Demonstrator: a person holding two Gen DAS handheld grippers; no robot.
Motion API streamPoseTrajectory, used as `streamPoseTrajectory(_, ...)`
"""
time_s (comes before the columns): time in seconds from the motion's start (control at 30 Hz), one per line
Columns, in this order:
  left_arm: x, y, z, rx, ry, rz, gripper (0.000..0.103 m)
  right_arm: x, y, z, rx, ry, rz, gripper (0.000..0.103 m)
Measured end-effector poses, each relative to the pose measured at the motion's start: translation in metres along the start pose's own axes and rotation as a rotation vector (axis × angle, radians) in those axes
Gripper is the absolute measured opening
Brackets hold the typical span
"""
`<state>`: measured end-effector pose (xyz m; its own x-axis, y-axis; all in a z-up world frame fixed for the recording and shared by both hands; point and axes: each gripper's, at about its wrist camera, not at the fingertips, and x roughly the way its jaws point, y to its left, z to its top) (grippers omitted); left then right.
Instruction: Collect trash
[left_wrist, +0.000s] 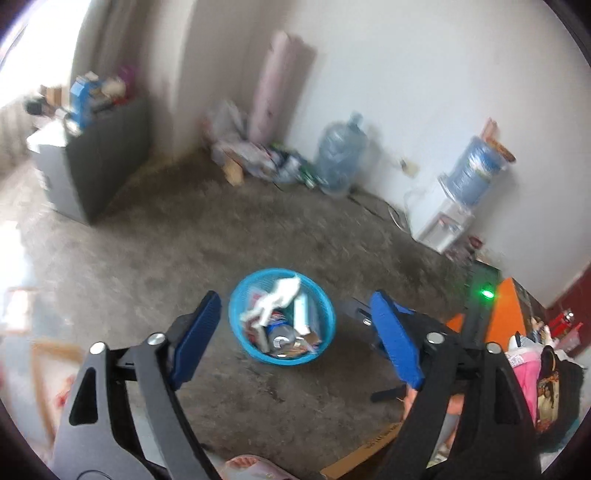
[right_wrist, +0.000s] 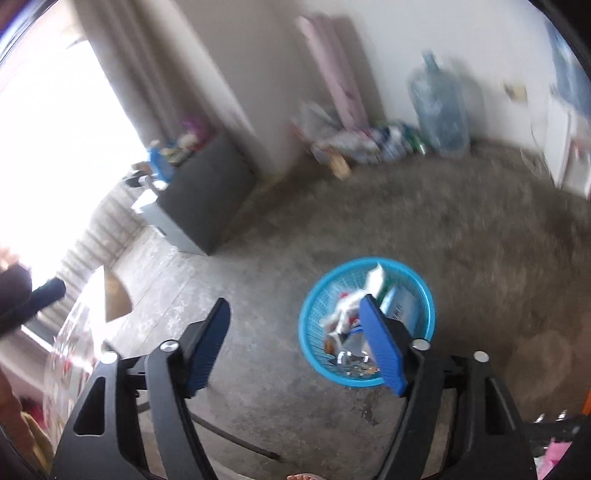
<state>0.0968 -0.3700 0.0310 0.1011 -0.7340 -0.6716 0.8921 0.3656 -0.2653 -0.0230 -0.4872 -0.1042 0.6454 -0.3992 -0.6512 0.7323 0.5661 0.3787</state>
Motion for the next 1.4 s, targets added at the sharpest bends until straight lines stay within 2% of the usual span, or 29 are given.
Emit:
streamPoseTrajectory(0.13, -0.073, 0.007, -0.023, -0.074, -0.101, 0.115, 0.091, -0.062, 0.062, -0.012, -0.154, -0.110, 0.050, 0.091)
streamPoseTrajectory(0.27, -0.136, 0.025, -0.053, -0.193, -0.165, 0.246, 0.092, -0.106, 0.110, -0.028, -0.257, -0.168, 0.104, 0.096)
streamPoseTrajectory(0.3, -0.154, 0.030, -0.065, -0.235, -0.183, 0.328, 0.093, -0.118, 0.123, -0.034, -0.292, -0.177, 0.124, 0.096)
streamPoseTrajectory(0.4, -0.191, 0.037, -0.095, -0.319, -0.236, 0.507, 0.094, -0.141, 0.148, -0.052, -0.340, -0.196, 0.173, 0.096)
streamPoseTrajectory(0.47, -0.209, 0.040, -0.114, -0.328, -0.260, 0.611, 0.094, -0.153, 0.166, -0.065, -0.365, -0.189, 0.195, 0.096)
streamPoseTrajectory(0.5, -0.216, 0.040, -0.125, -0.330, -0.264, 0.670, 0.094, -0.158, 0.174, -0.072, -0.381, -0.184, 0.190, 0.097)
streamPoseTrajectory(0.6, -0.235, 0.045, -0.157, -0.370, -0.254, 0.773, 0.094, -0.168, 0.196, -0.091, -0.464, -0.173, 0.213, 0.097)
streamPoseTrajectory(0.73, -0.239, 0.051, -0.190, -0.442, -0.195, 0.875, 0.094, -0.176, 0.219, -0.116, -0.562, -0.141, 0.178, 0.097)
streamPoseTrajectory(0.8, -0.232, 0.053, -0.206, -0.491, -0.138, 0.891, 0.094, -0.172, 0.221, -0.124, -0.577, -0.097, 0.155, 0.097)
streamPoseTrajectory(0.87, -0.230, 0.049, -0.222, -0.521, -0.088, 0.867, 0.094, -0.158, 0.217, -0.135, -0.609, -0.023, 0.104, 0.097)
streamPoseTrajectory(1.0, -0.215, 0.045, -0.240, -0.517, 0.033, 0.858, 0.094, -0.140, 0.204, -0.155, -0.690, 0.068, 0.017, 0.096)
streamPoseTrajectory(1.13, -0.210, 0.042, -0.247, -0.516, 0.048, 0.870, 0.094, -0.135, 0.192, -0.167, -0.720, 0.119, -0.037, 0.096)
streamPoseTrajectory(1.4, -0.197, 0.044, -0.247, -0.501, 0.098, 0.859, 0.094, -0.134, 0.177, -0.166, -0.696, 0.138, -0.100, 0.096)
